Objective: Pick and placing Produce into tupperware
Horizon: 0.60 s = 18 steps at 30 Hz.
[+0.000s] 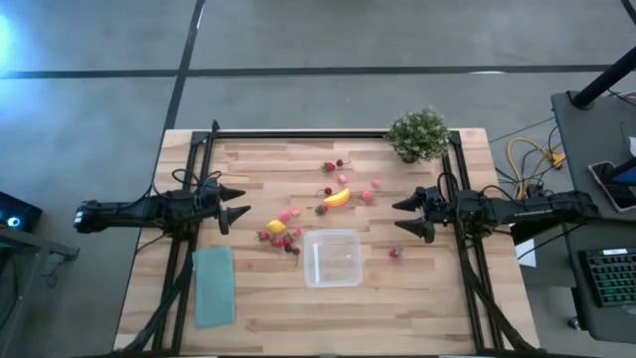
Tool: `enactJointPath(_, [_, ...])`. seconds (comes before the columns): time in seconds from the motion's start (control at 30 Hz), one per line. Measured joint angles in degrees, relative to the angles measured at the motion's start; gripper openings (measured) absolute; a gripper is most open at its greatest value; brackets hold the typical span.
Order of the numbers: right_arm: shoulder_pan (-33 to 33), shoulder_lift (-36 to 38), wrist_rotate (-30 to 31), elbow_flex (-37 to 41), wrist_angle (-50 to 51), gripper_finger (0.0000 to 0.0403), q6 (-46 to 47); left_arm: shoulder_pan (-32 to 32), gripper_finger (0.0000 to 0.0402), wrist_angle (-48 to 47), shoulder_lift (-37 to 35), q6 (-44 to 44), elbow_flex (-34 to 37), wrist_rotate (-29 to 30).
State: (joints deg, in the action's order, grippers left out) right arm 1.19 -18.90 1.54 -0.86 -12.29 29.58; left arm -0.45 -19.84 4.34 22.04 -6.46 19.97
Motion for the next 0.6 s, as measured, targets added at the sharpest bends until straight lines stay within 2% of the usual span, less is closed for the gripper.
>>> enactJointPath(0.37, [-0.09, 0.0, 0.02, 0.02, -0.19, 0.0345, 0.55, -0.02, 0.0276, -0.01, -0.01, 0.0, 0.01, 0.0])
enactJointPath(0.4, [-0.09, 0.0, 0.04, 0.0, -0.52, 0.0345, 2.49, 0.0, 0.0277, -0.01, -0.02, 0.0, 0.0, 0.0])
enactJointPath(0.47, [-0.09, 0.0, 0.47, 0.0, -2.34, 0.0346, 12.42, 0.0, 0.0276, -0.01, -0.01, 0.0, 0.0, 0.0])
enactJointPath(0.6, [-0.15, -0.74, 11.8, 0.01, -5.88, 0.0348, 28.82, 0.0, 0.0276, -0.02, -0.02, 0.0, 0.0, 0.0])
